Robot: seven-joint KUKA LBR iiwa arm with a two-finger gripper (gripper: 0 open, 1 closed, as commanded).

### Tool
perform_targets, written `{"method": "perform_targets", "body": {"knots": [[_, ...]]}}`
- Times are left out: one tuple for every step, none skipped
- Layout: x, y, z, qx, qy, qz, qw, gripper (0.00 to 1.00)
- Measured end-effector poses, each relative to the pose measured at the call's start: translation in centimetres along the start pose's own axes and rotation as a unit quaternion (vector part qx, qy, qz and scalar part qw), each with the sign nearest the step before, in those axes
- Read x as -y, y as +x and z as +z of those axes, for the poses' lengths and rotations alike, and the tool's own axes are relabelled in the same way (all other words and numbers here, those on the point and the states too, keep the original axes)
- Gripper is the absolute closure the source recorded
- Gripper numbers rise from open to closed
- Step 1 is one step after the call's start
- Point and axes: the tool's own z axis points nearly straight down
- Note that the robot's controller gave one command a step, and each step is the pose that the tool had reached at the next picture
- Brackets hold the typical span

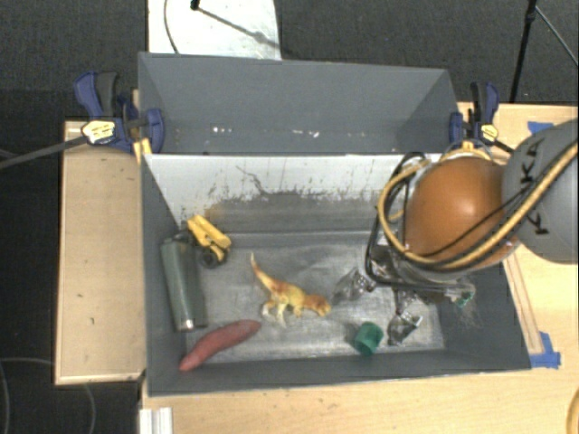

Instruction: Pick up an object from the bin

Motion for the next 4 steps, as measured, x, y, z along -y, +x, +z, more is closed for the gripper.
{"method": "perform_targets", "body": {"knots": [[-1.5, -0.7, 5.7, 0.0045, 0.005, -0.002, 1.0000, 0.00], [-0.6, -2.4, 5.5, -0.0025, -0.001, 0.017, 0.9998, 1.00], [-0.6, -2.4, 5.5, -0.0025, -0.001, 0.017, 0.9999, 1.00], [-0.7, -2.3, 5.2, -0.0024, -0.002, 0.017, 0.9999, 1.00]]}}
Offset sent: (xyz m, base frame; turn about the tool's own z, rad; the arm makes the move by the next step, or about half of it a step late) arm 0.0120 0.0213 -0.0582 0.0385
